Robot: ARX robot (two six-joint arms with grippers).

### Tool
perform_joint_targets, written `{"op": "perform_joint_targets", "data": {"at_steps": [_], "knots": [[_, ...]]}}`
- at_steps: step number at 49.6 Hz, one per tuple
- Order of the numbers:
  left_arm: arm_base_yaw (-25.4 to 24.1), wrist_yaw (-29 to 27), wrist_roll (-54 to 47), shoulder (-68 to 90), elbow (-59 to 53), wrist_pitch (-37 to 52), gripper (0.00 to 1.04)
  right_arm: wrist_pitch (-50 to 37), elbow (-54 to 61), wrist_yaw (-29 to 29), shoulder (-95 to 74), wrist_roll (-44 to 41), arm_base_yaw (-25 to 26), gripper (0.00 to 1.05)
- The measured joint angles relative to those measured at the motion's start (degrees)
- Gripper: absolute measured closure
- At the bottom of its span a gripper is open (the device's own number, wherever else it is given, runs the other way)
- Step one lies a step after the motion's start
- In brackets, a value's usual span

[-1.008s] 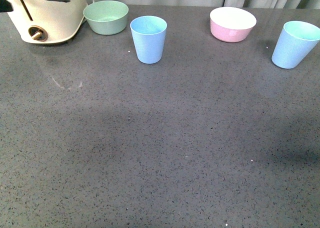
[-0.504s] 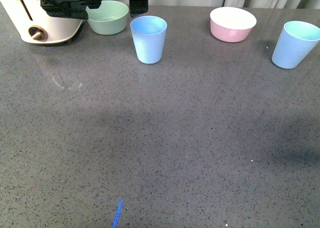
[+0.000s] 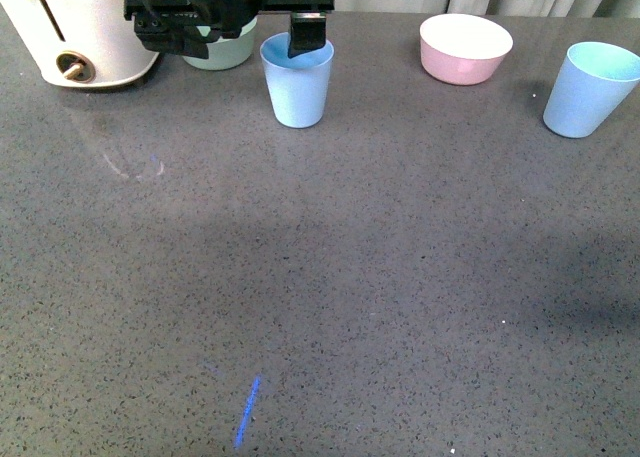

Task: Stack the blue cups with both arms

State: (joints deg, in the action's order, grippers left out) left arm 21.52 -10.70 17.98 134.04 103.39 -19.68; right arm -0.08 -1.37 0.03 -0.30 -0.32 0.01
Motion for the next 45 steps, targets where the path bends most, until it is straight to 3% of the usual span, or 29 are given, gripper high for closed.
{"op": "perform_joint_targets", "data": {"at_steps": [13, 26, 37, 40, 45], "knots": [[1.55, -0.42, 0.55, 4.24, 6.19, -3.96, 0.11, 0.00, 0.00, -0.02, 0.00, 0.00, 0.00, 0.09], [3.34, -0.02, 1.99, 5.79, 8.48, -7.32, 0.62, 0.00, 0.00, -0.02, 0.00, 0.00, 0.00, 0.09], [3.67, -0.50, 2.40, 5.49, 8.35, -8.35, 0.98, 0.00, 0.00, -0.02, 0.00, 0.00, 0.00, 0.09], [3.69, -0.48, 2.80, 5.05, 8.07, -8.57, 1.03, 0.00, 0.00, 0.00, 0.00, 0.00, 0.00, 0.09], [4.24, -0.66, 3.13, 2.84, 6.54, -9.49, 1.03, 0.00, 0.00, -0.02, 0.02, 0.00, 0.00, 0.09]]}}
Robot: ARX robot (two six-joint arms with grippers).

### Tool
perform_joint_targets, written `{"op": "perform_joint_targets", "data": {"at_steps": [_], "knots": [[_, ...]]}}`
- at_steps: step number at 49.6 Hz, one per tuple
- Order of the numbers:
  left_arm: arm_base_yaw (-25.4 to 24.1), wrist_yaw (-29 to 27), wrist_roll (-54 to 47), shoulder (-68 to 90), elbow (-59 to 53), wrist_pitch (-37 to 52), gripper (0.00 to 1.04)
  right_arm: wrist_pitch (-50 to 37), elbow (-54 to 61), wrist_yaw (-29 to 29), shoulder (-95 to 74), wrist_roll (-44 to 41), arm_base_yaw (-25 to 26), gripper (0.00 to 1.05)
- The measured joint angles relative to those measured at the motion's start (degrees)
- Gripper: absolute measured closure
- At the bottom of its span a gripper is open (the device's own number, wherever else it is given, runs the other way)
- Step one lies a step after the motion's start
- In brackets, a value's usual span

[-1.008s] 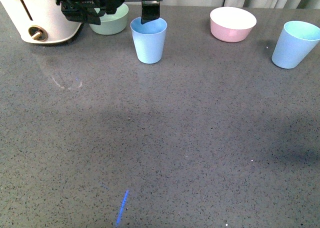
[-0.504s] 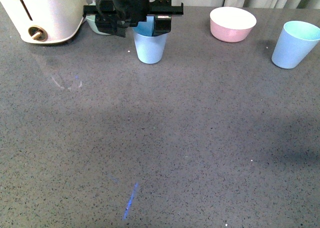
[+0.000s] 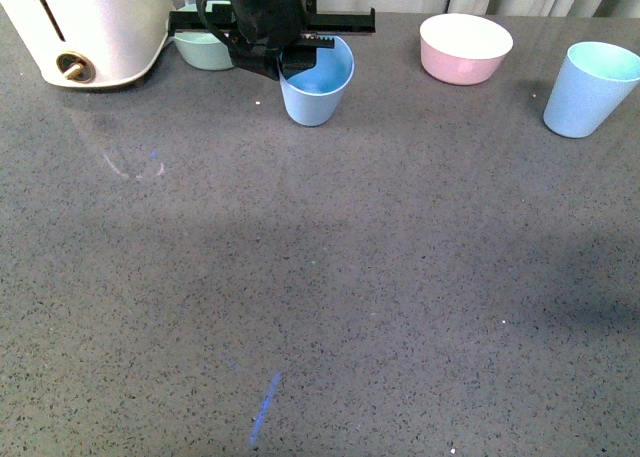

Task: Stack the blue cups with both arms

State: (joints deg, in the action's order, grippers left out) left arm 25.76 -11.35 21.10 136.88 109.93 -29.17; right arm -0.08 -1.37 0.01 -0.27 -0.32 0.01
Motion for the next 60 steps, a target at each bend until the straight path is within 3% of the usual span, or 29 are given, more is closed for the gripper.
{"op": "perform_joint_targets", "data": {"at_steps": [24, 60], "knots": [[9.66, 4.17, 4.33, -12.04, -15.82, 1.29, 1.03, 0.00, 0.02, 0.00, -0.02, 0.00, 0.00, 0.09], [13.31, 4.70, 6.71, -6.32, -12.87, -0.22, 1.03, 0.00, 0.00, 0.00, -0.02, 0.00, 0.00, 0.09]]}}
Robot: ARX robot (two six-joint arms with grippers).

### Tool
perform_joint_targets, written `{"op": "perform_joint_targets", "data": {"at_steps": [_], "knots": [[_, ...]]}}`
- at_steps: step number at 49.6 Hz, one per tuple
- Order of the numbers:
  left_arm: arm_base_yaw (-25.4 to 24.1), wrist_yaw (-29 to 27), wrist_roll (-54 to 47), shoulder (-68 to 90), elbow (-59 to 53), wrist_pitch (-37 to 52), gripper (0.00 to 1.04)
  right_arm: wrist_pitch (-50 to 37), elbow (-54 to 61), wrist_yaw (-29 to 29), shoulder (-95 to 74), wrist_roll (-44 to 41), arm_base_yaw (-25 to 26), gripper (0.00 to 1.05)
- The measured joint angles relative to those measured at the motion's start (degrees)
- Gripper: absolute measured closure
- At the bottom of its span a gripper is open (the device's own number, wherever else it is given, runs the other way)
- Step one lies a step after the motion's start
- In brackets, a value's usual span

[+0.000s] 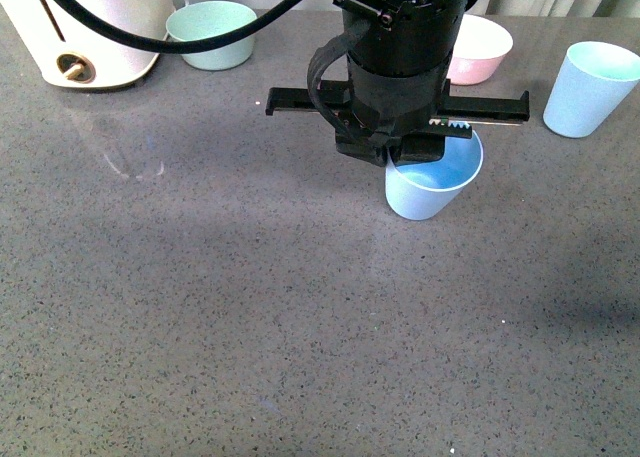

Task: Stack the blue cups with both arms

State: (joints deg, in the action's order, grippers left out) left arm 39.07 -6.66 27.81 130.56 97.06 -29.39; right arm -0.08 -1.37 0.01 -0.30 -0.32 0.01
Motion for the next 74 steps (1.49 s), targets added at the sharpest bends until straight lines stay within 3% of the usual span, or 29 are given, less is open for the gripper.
{"op": "perform_joint_targets", "data": {"at_steps": [5, 8, 33, 50, 60, 63, 67, 69, 74], "knots": [[-0.02, 0.11, 0.11, 0.26, 0.33, -0.11, 1.02, 0.00, 0.00, 0.02, 0.00, 0.00, 0.00, 0.09], [0.00, 0.31, 0.13, 0.42, 0.48, -0.13, 0.95, 0.00, 0.00, 0.00, 0.00, 0.00, 0.00, 0.09], [-0.11, 1.51, 0.50, -2.54, -0.35, 1.73, 0.08, 0.00, 0.00, 0.00, 0.00, 0.00, 0.00, 0.09], [-2.51, -0.09, 0.68, -13.92, -9.31, 7.76, 0.09, 0.00, 0.00, 0.00, 0.00, 0.00, 0.00, 0.09], [-5.75, -4.09, -2.19, -25.40, -21.88, 22.53, 0.10, 0.00, 0.00, 0.00, 0.00, 0.00, 0.00, 0.09], [-7.08, -16.35, -10.36, -30.40, -32.30, 43.65, 0.23, 0.00, 0.00, -0.07, 0.00, 0.00, 0.00, 0.09], [-12.28, -17.70, -20.48, -40.33, -48.78, 66.45, 0.40, 0.00, 0.02, 0.02, 0.02, 0.00, 0.00, 0.09], [-15.65, -15.69, -22.95, -46.45, -55.41, 70.77, 0.49, 0.00, 0.00, 0.04, 0.00, 0.00, 0.00, 0.09], [-22.36, -10.38, -25.68, -59.82, -67.28, 70.75, 0.71, 0.00, 0.00, -0.02, 0.00, 0.00, 0.00, 0.09]]}}
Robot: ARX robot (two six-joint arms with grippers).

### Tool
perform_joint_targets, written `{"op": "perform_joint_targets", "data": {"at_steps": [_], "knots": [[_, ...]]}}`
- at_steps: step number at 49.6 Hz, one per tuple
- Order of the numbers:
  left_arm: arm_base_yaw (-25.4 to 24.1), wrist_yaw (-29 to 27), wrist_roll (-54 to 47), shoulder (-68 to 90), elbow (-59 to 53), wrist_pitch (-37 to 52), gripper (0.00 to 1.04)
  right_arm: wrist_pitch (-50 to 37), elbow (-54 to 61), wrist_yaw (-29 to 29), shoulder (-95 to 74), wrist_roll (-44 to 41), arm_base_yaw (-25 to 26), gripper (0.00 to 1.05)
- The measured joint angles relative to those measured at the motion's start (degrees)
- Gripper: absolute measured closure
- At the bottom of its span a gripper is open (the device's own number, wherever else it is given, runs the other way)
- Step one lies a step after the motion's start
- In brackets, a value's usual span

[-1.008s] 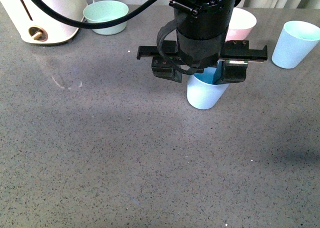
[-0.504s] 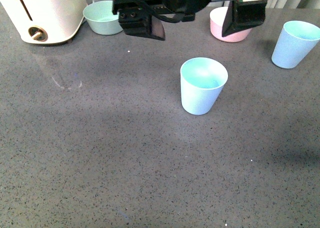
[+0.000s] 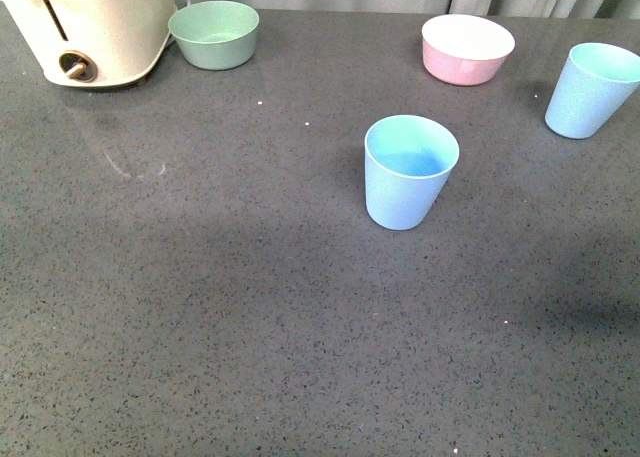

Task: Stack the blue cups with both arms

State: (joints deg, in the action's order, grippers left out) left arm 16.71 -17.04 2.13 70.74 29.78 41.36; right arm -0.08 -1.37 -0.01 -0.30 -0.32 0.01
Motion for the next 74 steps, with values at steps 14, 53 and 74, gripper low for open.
{"op": "perform_joint_targets", "data": {"at_steps": [14, 53, 74], "knots": [[-6.99, 7.98, -1.46, -13.73, -15.93, 1.29, 1.03, 0.00, 0.02, 0.04, 0.02, 0.00, 0.00, 0.09], [-16.48, 17.03, -1.64, -37.24, -28.85, -8.50, 1.03, 0.00, 0.00, 0.02, 0.02, 0.00, 0.00, 0.09], [-16.50, 17.05, -1.70, -49.72, -28.96, -20.37, 1.03, 0.00, 0.00, 0.02, 0.00, 0.00, 0.00, 0.09]]}}
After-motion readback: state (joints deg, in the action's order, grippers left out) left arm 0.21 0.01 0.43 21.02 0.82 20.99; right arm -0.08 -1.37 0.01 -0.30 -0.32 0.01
